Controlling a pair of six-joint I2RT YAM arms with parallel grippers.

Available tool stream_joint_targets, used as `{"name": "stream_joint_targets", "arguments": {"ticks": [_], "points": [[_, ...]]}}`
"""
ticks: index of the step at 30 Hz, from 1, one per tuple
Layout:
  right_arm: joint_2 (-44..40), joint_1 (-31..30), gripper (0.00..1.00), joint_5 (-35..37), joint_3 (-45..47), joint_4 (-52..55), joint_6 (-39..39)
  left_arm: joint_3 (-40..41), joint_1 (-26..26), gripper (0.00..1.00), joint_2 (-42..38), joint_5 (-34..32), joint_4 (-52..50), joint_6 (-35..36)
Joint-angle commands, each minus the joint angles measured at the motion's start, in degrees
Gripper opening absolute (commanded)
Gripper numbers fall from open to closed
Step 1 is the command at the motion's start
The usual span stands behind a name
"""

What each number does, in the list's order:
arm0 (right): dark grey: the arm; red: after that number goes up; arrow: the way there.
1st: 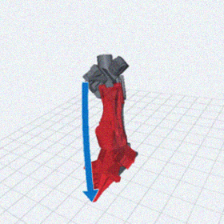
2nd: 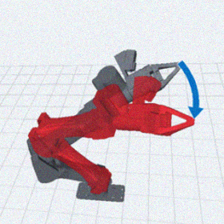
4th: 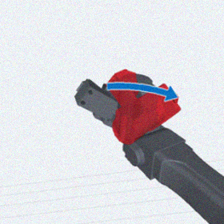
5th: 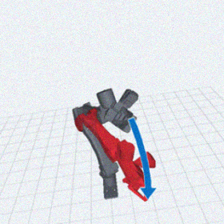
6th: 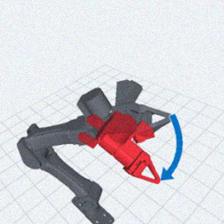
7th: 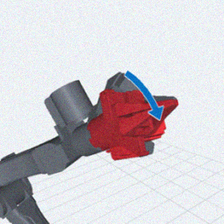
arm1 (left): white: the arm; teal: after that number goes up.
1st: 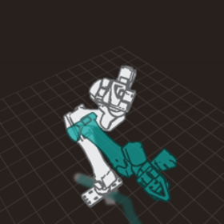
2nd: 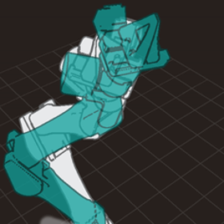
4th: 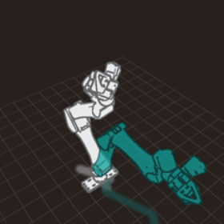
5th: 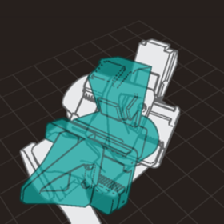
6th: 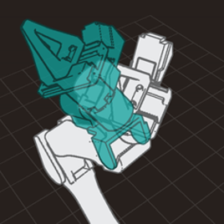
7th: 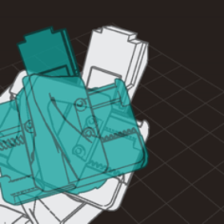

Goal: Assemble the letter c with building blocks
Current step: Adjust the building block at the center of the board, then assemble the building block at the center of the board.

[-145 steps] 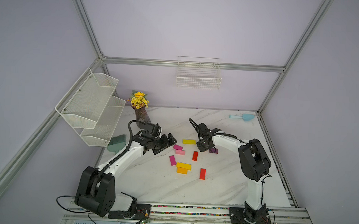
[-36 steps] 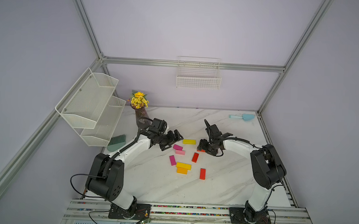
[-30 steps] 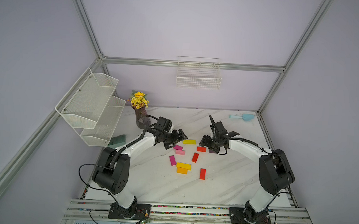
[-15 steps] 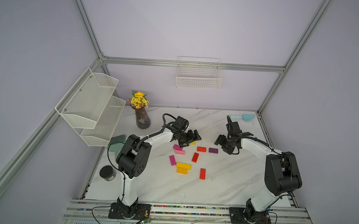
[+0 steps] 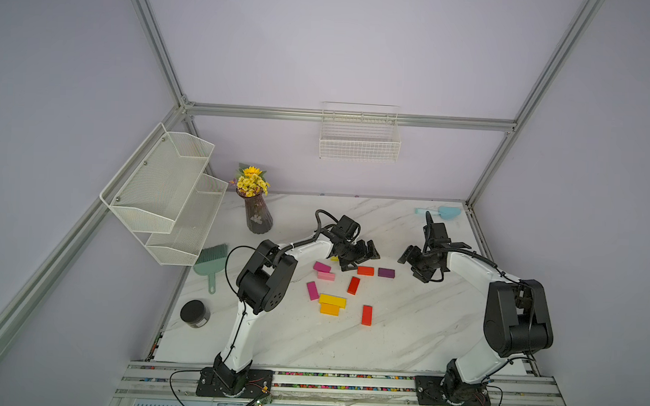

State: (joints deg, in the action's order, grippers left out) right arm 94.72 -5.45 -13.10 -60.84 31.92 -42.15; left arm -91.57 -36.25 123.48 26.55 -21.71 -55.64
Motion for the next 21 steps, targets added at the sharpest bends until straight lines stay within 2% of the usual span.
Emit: {"name": "stream_joint_targets", "arguments": {"ticks": [1,21], "points": [[-1.8,0.9,0.75,-1.1,0.0,1.6,0.6,-1.9,-0.4,1.0,0.1,-0.5,1.4,-1.7],[-2.1,3.0,0.75,-3.7,0.2,2.5,3.0,-2.6,-1.8,1.0,0.9,-1.8,2.2,-3.4]]}}
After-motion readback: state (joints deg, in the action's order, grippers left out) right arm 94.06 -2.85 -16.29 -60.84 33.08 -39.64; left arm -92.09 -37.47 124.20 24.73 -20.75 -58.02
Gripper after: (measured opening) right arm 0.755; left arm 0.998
